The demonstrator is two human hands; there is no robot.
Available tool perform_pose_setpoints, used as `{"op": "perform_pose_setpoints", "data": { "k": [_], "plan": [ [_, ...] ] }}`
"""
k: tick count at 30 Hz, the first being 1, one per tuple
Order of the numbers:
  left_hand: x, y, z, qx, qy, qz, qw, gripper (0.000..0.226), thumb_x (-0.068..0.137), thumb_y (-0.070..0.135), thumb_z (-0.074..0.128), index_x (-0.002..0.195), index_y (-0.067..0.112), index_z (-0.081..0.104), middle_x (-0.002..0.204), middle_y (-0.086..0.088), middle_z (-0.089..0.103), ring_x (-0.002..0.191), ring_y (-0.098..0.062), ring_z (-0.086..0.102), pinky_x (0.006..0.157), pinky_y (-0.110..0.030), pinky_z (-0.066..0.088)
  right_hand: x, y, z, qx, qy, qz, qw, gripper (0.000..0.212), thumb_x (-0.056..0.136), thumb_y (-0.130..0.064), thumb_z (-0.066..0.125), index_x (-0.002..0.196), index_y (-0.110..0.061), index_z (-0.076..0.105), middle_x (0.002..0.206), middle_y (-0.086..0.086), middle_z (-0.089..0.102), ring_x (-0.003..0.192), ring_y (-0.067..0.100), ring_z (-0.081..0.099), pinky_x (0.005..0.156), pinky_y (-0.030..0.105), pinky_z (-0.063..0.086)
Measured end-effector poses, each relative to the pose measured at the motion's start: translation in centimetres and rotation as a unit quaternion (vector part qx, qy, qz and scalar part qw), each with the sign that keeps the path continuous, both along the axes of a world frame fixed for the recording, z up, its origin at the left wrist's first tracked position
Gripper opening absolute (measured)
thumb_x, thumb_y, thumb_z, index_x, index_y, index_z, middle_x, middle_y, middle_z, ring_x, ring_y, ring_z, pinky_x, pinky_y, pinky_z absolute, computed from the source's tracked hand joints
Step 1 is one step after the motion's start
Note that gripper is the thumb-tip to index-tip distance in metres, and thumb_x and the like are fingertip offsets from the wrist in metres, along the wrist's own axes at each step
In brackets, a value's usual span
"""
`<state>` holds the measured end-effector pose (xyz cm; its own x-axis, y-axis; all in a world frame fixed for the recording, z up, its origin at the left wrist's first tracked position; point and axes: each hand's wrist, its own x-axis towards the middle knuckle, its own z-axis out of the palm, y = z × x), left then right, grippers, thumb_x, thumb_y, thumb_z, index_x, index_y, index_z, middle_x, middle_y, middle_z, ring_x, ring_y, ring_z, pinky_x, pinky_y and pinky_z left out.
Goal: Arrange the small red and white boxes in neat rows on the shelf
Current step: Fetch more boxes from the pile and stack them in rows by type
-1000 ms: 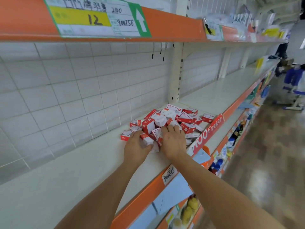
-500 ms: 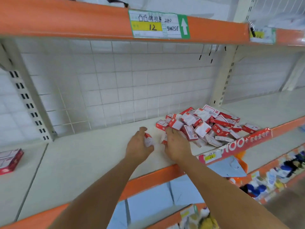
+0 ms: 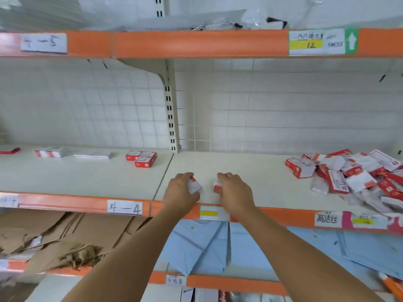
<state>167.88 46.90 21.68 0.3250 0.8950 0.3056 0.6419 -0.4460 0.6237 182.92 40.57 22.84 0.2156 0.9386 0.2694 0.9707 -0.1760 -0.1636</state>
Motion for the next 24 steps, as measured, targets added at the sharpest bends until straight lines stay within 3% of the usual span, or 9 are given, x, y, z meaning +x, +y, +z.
{"op": "perform_pose_setpoints", "data": {
  "k": [7, 18, 24],
  "plan": [
    [-11.8, 1.0, 0.1, 0.003, -0.001, 0.075, 0.997, 0.059, 0.079, 0.021, 0.066, 0.135, 0.013, 0.048, 0.126, -0.007, 0.053, 0.115, -0.025, 0.048, 0.092, -0.034, 0.042, -10.3, 3.7, 0.6, 0.012, 0.003, 0.077, 0.997, 0.044, 0.087, -0.008, 0.047, 0.13, -0.016, 0.043, 0.125, 0.002, 0.05, 0.115, 0.023, 0.045, 0.078, 0.03, 0.04],
    [-33.8, 3.3, 0.2, 0.015, 0.019, 0.163, 0.986, 0.06, 0.079, 0.026, 0.068, 0.135, 0.015, 0.049, 0.124, -0.003, 0.055, 0.107, -0.022, 0.052, 0.081, -0.028, 0.043, -29.8, 8.9, 0.9, 0.019, 0.019, 0.143, 0.989, 0.046, 0.09, -0.013, 0.051, 0.134, -0.016, 0.04, 0.129, 0.002, 0.049, 0.118, 0.022, 0.044, 0.084, 0.033, 0.043],
    [-41.7, 4.7, 0.1, 0.01, 0.02, 0.207, 0.978, 0.06, 0.08, 0.021, 0.063, 0.137, 0.016, 0.047, 0.129, -0.003, 0.052, 0.114, -0.021, 0.047, 0.088, -0.029, 0.041, -38.1, 12.0, 0.2, 0.024, 0.015, 0.198, 0.98, 0.045, 0.09, -0.013, 0.054, 0.132, -0.018, 0.041, 0.129, 0.001, 0.049, 0.117, 0.021, 0.044, 0.085, 0.031, 0.042]
  ]
}}
